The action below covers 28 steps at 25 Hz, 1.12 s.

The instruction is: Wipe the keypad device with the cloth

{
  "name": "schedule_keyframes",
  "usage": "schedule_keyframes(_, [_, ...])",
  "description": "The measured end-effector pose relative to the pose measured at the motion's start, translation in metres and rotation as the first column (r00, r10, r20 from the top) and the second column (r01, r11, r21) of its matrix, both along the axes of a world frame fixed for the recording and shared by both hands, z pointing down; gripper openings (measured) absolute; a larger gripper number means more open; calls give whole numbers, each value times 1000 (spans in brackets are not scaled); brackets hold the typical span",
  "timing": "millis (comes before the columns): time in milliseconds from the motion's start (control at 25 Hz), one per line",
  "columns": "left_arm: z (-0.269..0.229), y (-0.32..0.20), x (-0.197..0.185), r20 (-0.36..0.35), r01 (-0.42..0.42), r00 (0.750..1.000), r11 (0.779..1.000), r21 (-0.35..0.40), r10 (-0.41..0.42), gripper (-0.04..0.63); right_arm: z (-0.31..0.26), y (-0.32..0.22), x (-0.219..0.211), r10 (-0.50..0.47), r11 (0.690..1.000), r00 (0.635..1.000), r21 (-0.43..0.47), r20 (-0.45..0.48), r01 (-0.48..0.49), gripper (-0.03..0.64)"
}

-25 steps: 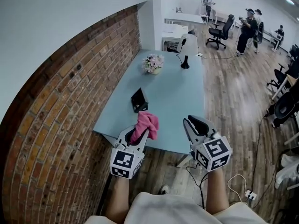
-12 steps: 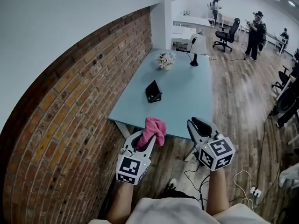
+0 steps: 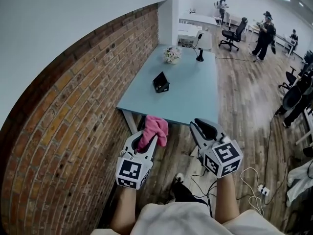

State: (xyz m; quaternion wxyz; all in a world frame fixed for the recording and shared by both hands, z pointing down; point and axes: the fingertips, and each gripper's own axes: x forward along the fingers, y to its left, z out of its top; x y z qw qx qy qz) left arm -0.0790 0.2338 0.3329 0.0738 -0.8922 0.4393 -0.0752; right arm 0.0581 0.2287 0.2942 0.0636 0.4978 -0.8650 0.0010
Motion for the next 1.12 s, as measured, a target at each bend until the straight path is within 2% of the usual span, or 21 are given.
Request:
schedule_keyframes(280, [-11, 39, -9, 0, -4, 1000, 1000, 19, 4, 140, -7, 44, 1, 56, 998, 998, 20, -10, -56, 61])
schedule_keyframes(480, [-15, 54, -17, 0, -4, 1000, 999, 32, 4, 140, -2, 59, -5, 77, 997, 996, 20, -55, -76, 40])
schedule_keyframes(1120, [-13, 61, -14, 1, -8, 1000, 1000, 26, 8, 140, 3, 62, -3, 78, 997, 996, 8, -53, -78, 40])
